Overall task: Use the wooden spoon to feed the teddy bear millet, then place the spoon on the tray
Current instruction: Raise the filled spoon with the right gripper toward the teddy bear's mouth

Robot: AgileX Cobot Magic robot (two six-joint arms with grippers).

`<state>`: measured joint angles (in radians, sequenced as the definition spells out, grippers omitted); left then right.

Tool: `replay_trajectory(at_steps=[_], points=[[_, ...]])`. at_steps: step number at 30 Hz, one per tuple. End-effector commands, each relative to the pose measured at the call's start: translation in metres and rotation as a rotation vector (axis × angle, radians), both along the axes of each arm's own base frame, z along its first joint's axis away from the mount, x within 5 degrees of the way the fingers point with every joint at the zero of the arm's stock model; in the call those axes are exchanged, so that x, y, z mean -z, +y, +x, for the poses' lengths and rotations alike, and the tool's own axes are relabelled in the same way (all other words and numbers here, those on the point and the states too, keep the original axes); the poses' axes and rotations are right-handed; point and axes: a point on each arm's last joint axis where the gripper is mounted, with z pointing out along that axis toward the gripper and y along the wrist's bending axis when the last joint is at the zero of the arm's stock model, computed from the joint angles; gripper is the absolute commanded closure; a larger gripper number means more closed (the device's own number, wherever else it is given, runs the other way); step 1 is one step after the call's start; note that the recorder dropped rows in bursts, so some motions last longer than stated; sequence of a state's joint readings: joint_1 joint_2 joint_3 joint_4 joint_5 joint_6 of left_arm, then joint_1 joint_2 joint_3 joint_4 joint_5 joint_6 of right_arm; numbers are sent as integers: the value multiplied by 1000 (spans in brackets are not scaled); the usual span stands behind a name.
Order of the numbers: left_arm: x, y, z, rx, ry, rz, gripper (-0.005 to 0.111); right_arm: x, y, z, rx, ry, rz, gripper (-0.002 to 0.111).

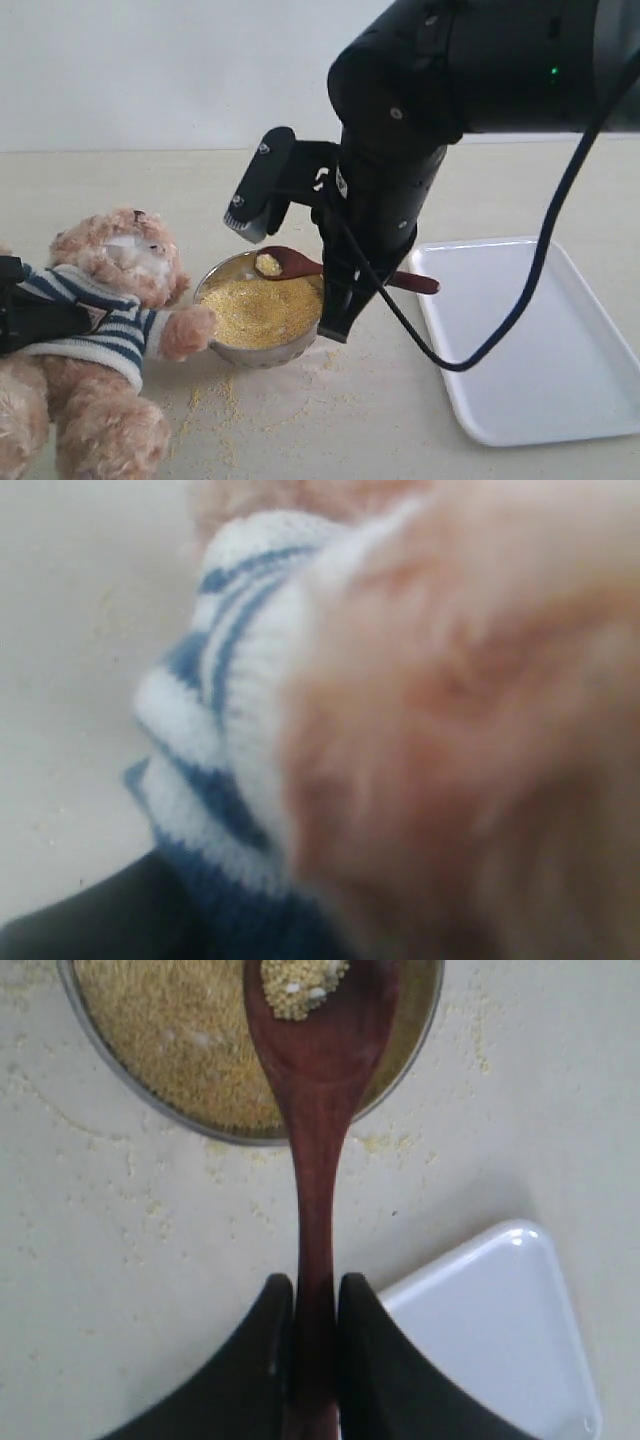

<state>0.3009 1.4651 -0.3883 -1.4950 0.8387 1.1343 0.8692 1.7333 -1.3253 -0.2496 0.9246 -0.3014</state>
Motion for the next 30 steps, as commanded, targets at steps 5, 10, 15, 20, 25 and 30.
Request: replay_trajectory(at_steps=[5,10,15,20,25,30], points=[[0,-2,-2,-35,-20,-33,102,-55,20,8,13,-67,225,108],[-2,-4,-2,-33,-30,-56,102,-65,26,10,9,-93,297,108],[-3,-4,-2,-29,-40,-69,102,-55,32,14,9,-84,309,108],[-3,-4,-1,-32,-41,-71,102,-33,46,18,9,-31,321,108],[-4,-4,-1,-35,-47,-71,102,-26,66,9,-68,-52,337,108],[-5,-5,-1,-21,-55,-79,102,-27,81,7,-116,-86,332,108]])
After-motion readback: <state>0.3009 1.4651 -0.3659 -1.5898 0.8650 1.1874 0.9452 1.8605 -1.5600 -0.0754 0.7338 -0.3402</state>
